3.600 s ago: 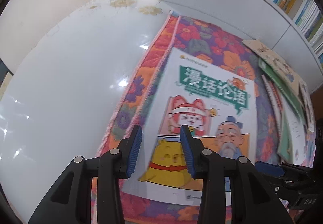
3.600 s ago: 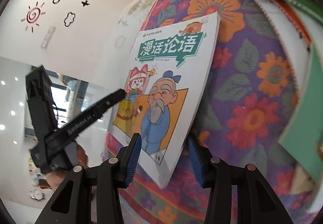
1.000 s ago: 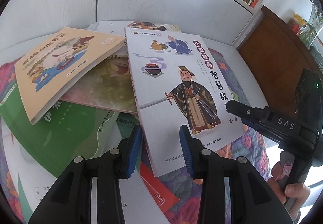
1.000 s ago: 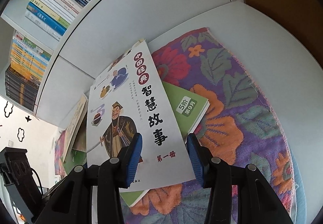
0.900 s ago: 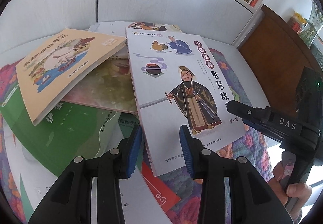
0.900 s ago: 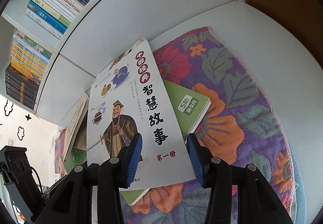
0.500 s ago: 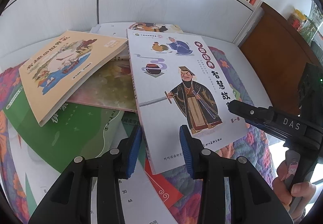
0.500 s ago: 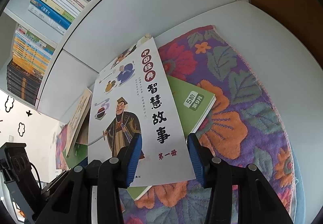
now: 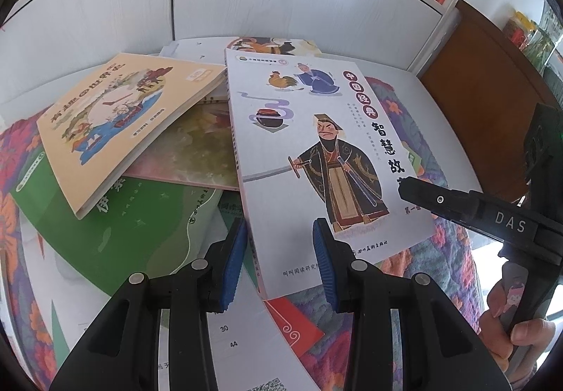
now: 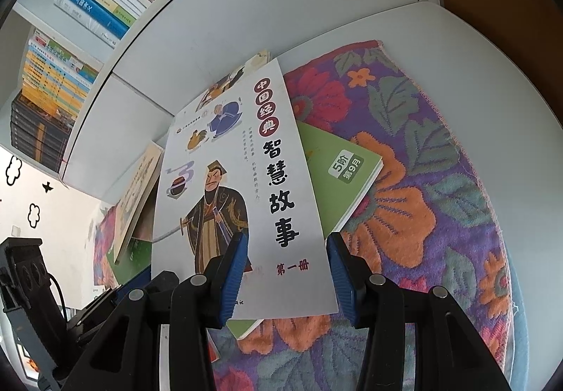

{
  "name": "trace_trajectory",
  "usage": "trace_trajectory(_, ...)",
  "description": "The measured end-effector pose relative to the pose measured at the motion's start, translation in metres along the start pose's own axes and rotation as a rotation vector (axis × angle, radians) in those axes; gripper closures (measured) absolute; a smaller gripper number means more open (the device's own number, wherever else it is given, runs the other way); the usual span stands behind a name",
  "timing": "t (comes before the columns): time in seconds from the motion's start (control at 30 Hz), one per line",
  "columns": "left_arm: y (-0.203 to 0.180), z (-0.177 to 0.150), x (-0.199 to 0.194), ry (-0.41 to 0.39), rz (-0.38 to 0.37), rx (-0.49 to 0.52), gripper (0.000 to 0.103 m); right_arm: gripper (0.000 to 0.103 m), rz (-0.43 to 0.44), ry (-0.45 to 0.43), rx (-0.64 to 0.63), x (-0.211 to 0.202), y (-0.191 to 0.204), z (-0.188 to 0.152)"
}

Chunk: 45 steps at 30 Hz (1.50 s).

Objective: Organize books

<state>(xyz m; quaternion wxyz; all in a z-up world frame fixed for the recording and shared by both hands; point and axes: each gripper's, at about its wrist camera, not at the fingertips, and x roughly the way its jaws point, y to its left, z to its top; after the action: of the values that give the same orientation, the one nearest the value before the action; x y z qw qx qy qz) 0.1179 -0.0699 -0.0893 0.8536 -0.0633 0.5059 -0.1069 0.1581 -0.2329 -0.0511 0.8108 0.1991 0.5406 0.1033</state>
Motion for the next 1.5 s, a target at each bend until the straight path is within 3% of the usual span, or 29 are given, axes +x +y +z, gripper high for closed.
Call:
trace_trajectory(0.57, -0.005, -0.012, -0.012, 0.021, 0.032, 0.039, 0.068, 0.056, -0.034, 0.05, -0.07, -0.006, 0.014, -0.005)
trace_trajectory(0.8, -0.004, -0.05, -0.038, 0.05, 0.036, 0.075, 0.068, 0.056, -0.013, 0.093, -0.083, -0.017, 0.017, -0.039)
trace_trajectory(1.1, 0.006, -0.115, -0.084, 0.062, 0.024, 0.094, 0.068, 0.056, 0.026, 0.17, -0.141, -0.033, 0.024, -0.107)
trace_trajectory(1.27, 0.027, -0.12, -0.083, 0.084, 0.004, 0.033, 0.068, 0.056, 0.092, 0.237, -0.143, -0.026, 0.008, -0.124)
trace_trajectory(1.5, 0.045, -0.1, -0.057, 0.107, -0.032, -0.028, 0.069, 0.056, 0.246, 0.276, -0.094, -0.006, -0.02, -0.095)
